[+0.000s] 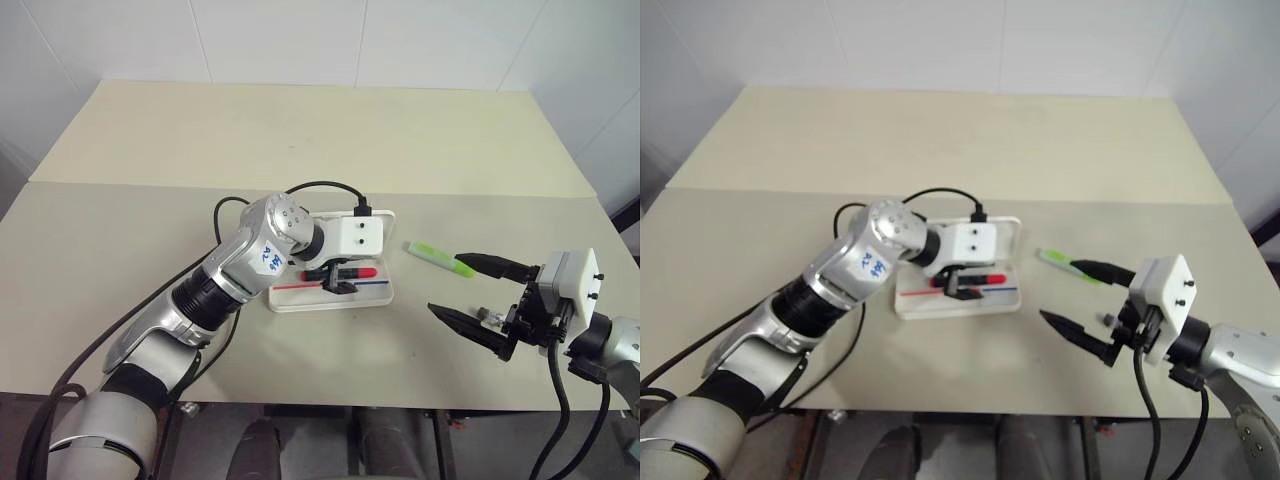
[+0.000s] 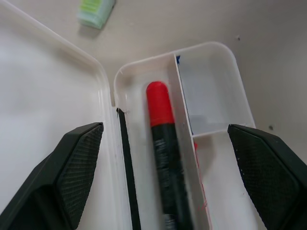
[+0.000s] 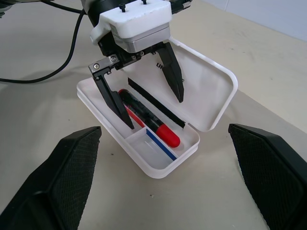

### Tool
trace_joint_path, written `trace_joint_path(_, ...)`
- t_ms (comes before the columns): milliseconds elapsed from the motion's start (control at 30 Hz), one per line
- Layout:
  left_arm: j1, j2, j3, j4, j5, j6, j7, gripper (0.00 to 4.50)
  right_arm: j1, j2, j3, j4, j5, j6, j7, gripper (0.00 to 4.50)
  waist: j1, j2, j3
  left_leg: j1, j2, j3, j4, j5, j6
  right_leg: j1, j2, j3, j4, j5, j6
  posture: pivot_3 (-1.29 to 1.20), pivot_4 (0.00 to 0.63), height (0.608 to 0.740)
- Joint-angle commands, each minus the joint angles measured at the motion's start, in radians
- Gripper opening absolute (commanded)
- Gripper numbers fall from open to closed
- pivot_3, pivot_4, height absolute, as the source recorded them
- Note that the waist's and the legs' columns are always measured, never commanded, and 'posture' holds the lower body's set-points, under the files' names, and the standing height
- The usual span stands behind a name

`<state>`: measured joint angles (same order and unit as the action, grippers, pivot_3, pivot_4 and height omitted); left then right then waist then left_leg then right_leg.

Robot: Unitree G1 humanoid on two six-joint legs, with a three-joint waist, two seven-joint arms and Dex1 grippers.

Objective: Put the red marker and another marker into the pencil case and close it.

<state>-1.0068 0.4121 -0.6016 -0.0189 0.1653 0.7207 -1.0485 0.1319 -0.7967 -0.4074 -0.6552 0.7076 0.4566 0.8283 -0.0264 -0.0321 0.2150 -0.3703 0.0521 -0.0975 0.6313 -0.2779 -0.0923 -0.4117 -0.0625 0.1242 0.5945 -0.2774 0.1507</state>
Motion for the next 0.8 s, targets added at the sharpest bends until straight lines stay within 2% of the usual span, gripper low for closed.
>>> trace_joint_path(33,0.014,-0.019,0.057,-0.067,-0.039,0.008,0.011,4.48,-0.009,-0.007,-0.006,0.007,-0.015,-0.019,0.006,4.5,0.0,0.0,0.0,0.0,0.0,0.0,0.0,0.0,0.0,0.0,0.0,0.0,0.0,0.0,0.0,0.0,0.15,0.74)
trace_joint_path(367,0.081,0.055,0.09,-0.2,-0.143,0.072,-0.051,4.48,-0.041,-0.003,0.022,0.059,-0.059,-0.035,0.013,4.5,-0.001,0.0,0.0,0.001,0.0,0.0,0.001,0.0,0.0,0.0,0.0,0.0,0.002,0.001,0.001,0.0,0.15,0.74)
trace_joint_path(600,0.141,0.109,0.138,-0.3,-0.264,-0.007,-0.129,4.48,-0.066,0.004,0.048,0.078,-0.074,-0.041,0.013,4.5,-0.002,0.0,0.0,0.001,0.0,0.0,0.001,0.0,0.0,0.0,0.0,0.0,0.002,0.0,0.001,0.0,0.15,0.74)
trace_joint_path(700,0.203,0.095,0.265,-0.338,-0.422,-0.073,-0.179,4.48,-0.077,0.019,0.064,0.104,-0.106,-0.058,-0.002,4.5,-0.002,0.0,0.0,0.001,0.0,0.0,0.0,0.0,0.0,0.0,0.0,0.0,0.003,0.001,0.001,0.0,0.15,0.74)
trace_joint_path(800,0.225,0.105,0.345,-0.313,-0.503,-0.112,-0.205,4.48,-0.094,0.038,0.081,0.144,-0.145,-0.071,-0.026,4.5,-0.001,0.0,0.0,0.001,0.0,0.0,0.001,0.0,0.0,0.0,0.0,0.0,0.004,0.0,0.0,0.0,0.15,0.74)
